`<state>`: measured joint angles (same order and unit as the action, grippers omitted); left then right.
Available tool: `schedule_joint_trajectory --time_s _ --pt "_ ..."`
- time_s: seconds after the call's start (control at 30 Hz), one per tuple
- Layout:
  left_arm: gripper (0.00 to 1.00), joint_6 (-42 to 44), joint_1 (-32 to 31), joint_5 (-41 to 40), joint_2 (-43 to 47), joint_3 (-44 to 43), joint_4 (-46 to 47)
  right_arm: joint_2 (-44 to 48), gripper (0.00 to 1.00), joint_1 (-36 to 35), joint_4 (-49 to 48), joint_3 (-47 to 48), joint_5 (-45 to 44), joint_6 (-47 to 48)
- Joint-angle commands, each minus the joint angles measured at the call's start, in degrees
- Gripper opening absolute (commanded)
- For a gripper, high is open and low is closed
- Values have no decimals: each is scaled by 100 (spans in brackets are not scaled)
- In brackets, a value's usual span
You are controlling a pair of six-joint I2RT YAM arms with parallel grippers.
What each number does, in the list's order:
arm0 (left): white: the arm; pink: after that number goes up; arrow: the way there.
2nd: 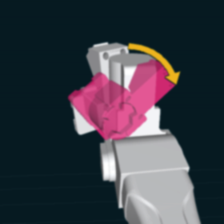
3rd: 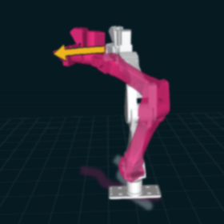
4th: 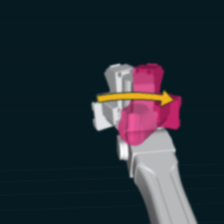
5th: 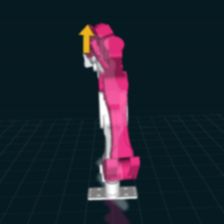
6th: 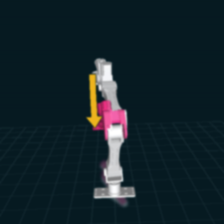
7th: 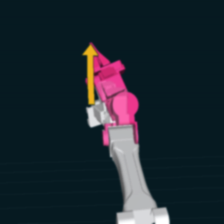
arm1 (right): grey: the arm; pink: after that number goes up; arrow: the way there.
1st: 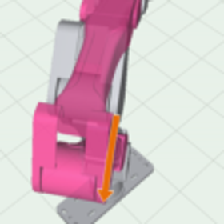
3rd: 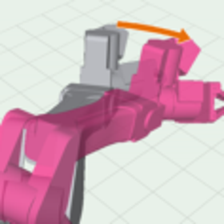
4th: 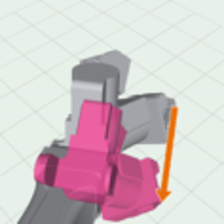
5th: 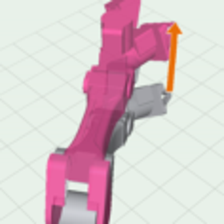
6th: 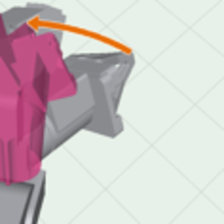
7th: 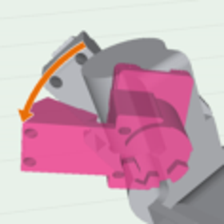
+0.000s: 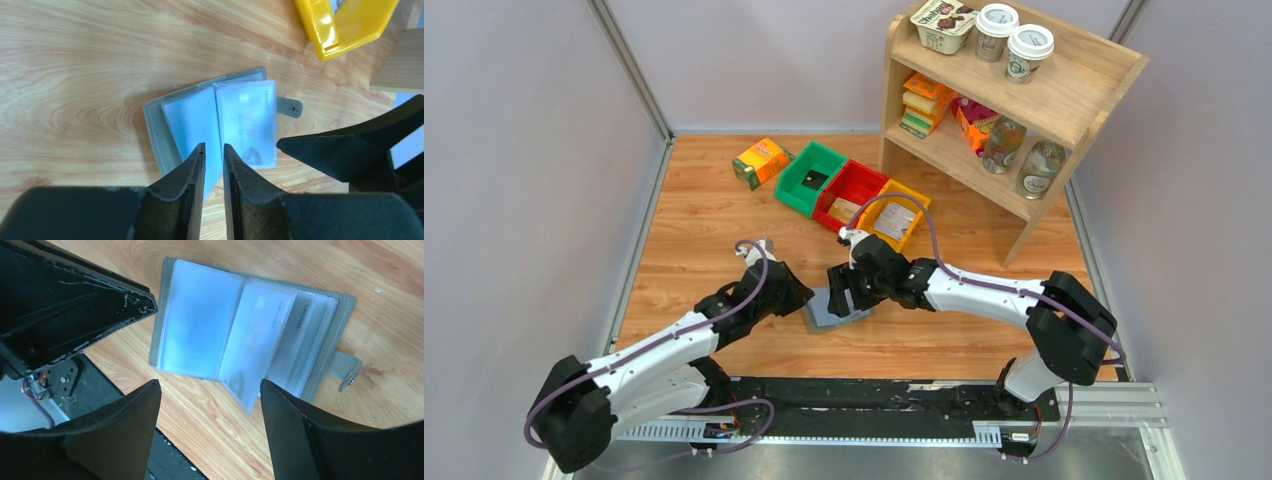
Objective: Take the credit cards out of the card holder
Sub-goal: Open the card holder at the center of the board.
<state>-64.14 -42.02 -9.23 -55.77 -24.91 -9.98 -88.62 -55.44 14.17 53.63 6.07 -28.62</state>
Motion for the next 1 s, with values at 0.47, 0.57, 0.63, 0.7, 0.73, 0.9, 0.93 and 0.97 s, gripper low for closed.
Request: schedule_joint_trajectory --time_s 0.47,0.57,0.63,0.7,0.73,0.9,0.93,0.97 --pt "28 244 -34 -193 136 -120 -655 -533 73 -90 -1022 359 1098 -240" --pt "28 235 -26 -359 171 -50 -672 -744 73 -116 -1074 561 1274 -267" --pt "28 174 -26 -517 145 21 -812 -858 73 -107 -1197 649 1371 -310" --pt "28 113 -17 -728 67 126 -926 -937 73 -107 -1233 745 1423 -328" --pt "28 34 27 -816 23 152 -979 -964 73 -116 -1233 772 1432 -328" --pt "27 33 396 -756 -495 250 -910 -1061 73 -107 -1277 886 1433 -311" --pt "26 68 518 -555 -531 223 -857 -1061 73 -107 -1259 895 1415 -311" --pt "26 147 545 -492 -575 145 -796 -1070 73 -107 -1233 904 1363 -302"
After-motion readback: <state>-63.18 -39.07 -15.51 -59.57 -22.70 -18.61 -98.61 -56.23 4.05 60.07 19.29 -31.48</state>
